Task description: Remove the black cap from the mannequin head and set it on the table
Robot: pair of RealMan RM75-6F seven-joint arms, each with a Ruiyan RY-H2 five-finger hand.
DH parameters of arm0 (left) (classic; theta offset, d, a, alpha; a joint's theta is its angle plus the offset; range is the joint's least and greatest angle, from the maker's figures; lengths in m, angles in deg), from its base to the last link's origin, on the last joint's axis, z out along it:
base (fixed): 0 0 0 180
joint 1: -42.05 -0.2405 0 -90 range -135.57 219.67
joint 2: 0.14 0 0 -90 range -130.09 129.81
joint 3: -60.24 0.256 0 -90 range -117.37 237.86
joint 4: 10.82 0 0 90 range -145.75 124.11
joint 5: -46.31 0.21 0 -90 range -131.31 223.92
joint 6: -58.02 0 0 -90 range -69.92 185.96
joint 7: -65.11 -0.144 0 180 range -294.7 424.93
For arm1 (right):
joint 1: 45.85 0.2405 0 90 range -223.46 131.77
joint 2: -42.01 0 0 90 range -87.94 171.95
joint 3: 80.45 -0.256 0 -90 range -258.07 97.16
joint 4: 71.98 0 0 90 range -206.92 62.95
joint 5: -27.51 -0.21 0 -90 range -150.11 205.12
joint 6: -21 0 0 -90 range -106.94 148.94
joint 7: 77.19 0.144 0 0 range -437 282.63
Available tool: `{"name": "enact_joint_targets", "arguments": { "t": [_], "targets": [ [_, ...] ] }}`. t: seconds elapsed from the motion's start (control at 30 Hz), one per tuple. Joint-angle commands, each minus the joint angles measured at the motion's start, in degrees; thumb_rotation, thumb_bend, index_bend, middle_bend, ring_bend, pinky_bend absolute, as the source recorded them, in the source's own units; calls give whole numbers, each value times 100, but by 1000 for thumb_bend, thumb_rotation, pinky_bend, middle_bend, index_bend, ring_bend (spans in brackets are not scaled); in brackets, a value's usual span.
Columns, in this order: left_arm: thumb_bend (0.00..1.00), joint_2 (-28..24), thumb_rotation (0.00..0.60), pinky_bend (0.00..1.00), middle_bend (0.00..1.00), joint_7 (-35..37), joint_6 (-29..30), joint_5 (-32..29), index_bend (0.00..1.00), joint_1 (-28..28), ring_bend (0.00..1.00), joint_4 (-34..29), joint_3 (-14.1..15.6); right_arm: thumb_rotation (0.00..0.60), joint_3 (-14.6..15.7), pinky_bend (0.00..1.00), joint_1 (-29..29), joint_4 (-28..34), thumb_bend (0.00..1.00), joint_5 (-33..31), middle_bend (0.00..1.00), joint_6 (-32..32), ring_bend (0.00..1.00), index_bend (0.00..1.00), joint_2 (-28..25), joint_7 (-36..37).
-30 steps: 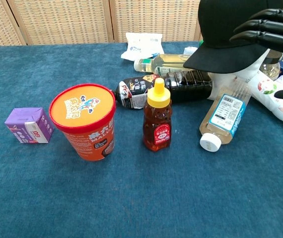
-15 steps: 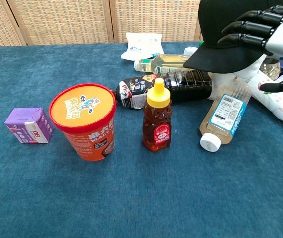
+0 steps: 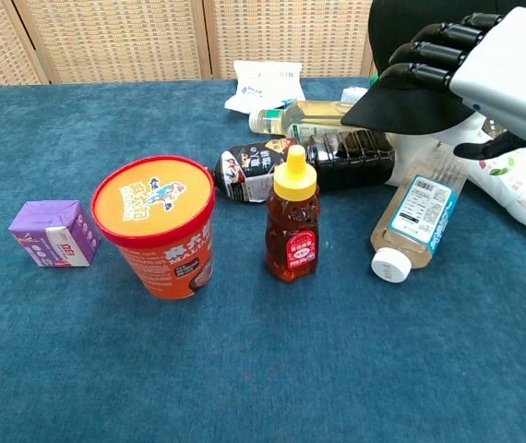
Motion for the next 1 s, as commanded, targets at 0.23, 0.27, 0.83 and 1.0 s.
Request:
{"name": "enact_joint_targets", "arguments": {
  "t": [0.23, 0.27, 0.83, 1.0],
  "targets": [
    [120, -6, 600, 128, 0, 49, 2, 11, 0, -1, 0, 15, 3, 600, 36, 561, 148, -808, 210, 157, 326, -610, 359, 270, 442, -151],
    [120, -5, 600, 128, 0, 51, 3, 19, 0, 0, 0, 19, 4, 600, 49, 590, 167, -944, 233, 182, 342, -689, 379, 283, 496, -153],
    [119, -18, 600, 128, 0, 59, -93, 13, 0, 41, 0, -14, 15, 600, 230, 830, 412, -2504, 441, 44, 631, -1533, 684, 542, 1194, 862],
    [120, -31, 600, 128, 0, 71, -115, -14, 0, 51, 0, -31, 7, 600, 275, 854, 476, -2776, 494, -43, 660, -1700, 713, 574, 1318, 1184]
  ]
}}
